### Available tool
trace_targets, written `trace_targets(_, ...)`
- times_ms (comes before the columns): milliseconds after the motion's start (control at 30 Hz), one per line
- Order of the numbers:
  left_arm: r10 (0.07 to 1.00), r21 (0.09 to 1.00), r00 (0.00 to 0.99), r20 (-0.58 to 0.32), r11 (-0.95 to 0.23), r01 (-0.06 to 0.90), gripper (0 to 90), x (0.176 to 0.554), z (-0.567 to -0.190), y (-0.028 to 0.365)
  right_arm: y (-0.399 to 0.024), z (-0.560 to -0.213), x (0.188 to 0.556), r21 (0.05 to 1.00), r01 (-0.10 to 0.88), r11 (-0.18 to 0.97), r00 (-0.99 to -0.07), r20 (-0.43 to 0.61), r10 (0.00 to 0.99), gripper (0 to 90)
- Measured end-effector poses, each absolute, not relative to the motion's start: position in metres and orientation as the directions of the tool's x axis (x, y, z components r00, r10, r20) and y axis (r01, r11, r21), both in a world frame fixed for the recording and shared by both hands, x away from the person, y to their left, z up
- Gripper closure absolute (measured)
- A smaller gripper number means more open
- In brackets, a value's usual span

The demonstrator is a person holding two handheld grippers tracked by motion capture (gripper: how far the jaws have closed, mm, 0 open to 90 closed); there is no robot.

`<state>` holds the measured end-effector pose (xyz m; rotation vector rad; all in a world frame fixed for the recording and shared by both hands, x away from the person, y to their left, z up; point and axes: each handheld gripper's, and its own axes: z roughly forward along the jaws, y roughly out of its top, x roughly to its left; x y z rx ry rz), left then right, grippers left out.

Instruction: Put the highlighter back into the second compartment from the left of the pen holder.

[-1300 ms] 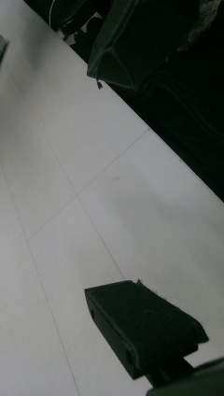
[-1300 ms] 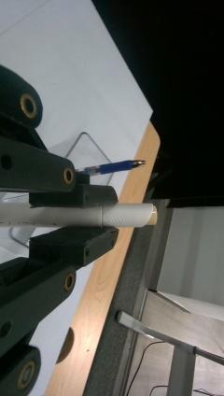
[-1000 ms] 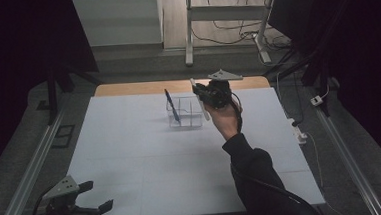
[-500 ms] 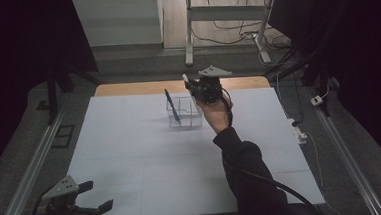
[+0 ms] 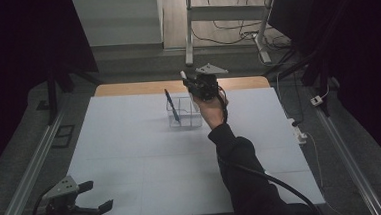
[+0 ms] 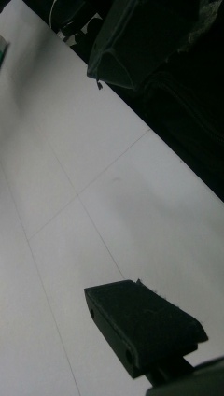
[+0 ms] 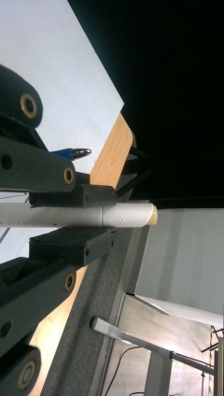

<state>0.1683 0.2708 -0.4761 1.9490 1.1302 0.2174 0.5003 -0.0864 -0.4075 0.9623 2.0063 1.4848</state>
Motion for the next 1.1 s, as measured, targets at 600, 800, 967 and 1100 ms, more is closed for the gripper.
trace_targets(600, 0.778, 0.742, 0.577, -0.249, -0.229, 0.63, 0.6, 0.168, -0.476, 0.271, -0.059, -0.413, 0.513, 0.955, 0.244, 0.169, -0.647, 0.03, 0.762, 77.9)
trace_targets(800, 0.777, 0.745, 0.579, -0.248, -0.229, 0.627, 0.5, 0.168, -0.476, 0.272, -0.049, -0.424, 0.513, 0.951, 0.251, 0.18, -0.655, 0.03, 0.755, 77.9)
trace_targets(967, 0.777, 0.744, 0.579, -0.248, -0.231, 0.628, 0.5, 0.168, -0.476, 0.272, -0.052, -0.427, 0.515, 0.949, 0.259, 0.18, -0.651, 0.034, 0.759, 77.8)
trace_targets(1100, 0.777, 0.743, 0.579, -0.246, -0.232, 0.628, 0.6, 0.168, -0.476, 0.271, -0.054, -0.428, 0.513, 0.945, 0.267, 0.187, -0.652, 0.034, 0.758, 77.8)
